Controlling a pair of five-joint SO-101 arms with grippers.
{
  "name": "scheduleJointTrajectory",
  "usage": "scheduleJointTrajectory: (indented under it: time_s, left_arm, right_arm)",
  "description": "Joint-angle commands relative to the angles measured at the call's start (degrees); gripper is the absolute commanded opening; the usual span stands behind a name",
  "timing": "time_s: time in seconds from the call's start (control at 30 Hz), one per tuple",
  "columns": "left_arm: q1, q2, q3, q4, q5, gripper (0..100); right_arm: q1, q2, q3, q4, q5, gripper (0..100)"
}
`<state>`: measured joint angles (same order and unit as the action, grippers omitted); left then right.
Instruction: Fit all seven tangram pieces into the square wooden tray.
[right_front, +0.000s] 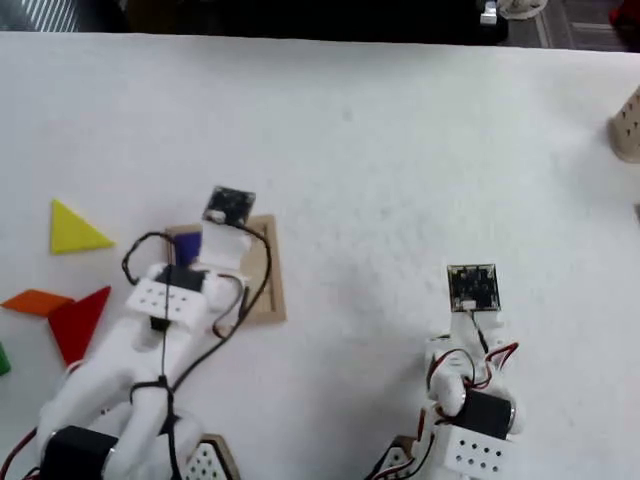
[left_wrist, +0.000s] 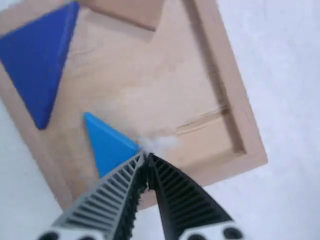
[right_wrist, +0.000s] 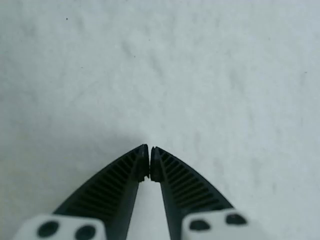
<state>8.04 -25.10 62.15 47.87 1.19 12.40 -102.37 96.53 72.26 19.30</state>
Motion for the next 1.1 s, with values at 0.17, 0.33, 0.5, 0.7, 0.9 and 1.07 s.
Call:
scheduleJointTrajectory:
  time_s: [0.17, 0.33, 0.5, 0.7, 0.9, 1.07]
  left_arm:
    - [-5.14, 3.91, -3.78, -1.58, -0.44, 2]
    - [-7.78, 11.74, -9.93, 2.37, -0.53, 2]
    - [-11.74, 15.34, -13.01, 4.57, -0.53, 2]
    - [-16.75, 15.34, -12.92, 5.27, -5.45, 2]
    - [-20.88, 15.34, -12.92, 5.36, -7.21, 2]
    - [-20.79, 15.25, -13.19, 5.36, -7.12, 2]
  right_arm:
    - [0.31, -0.66, 0.35, 0.31, 0.53, 1.7]
    - [1.8, -0.66, 0.35, 0.31, 0.53, 1.7]
    - [1.8, -0.66, 0.35, 0.31, 0.53, 1.7]
    - [1.8, -0.66, 0.35, 0.31, 0.53, 1.7]
    - [1.8, -0.66, 0.35, 0.31, 0.53, 1.7]
    - [1.8, -0.66, 0.35, 0.31, 0.53, 1.7]
